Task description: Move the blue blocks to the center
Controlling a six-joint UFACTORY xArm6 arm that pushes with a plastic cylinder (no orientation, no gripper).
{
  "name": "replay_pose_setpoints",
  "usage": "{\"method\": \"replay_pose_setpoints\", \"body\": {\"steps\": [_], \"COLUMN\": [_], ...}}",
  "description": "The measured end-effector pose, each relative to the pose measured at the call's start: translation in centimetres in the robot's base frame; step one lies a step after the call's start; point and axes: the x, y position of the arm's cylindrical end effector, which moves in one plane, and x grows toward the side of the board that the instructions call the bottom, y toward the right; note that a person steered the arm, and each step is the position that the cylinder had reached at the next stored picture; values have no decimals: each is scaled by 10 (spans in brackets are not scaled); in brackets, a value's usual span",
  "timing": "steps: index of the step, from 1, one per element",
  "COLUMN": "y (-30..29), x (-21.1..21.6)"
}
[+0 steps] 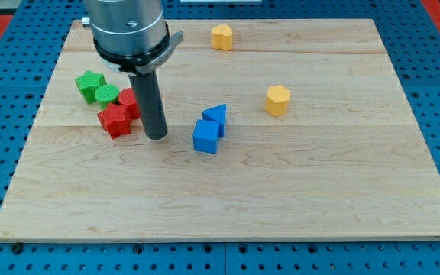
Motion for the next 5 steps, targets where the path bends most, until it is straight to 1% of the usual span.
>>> {"method": "replay_pose_setpoints", "body": {"steps": [1, 2, 3, 4, 5], "y": [2, 22, 29, 55, 74], "x": [0, -6, 14, 41, 40]}}
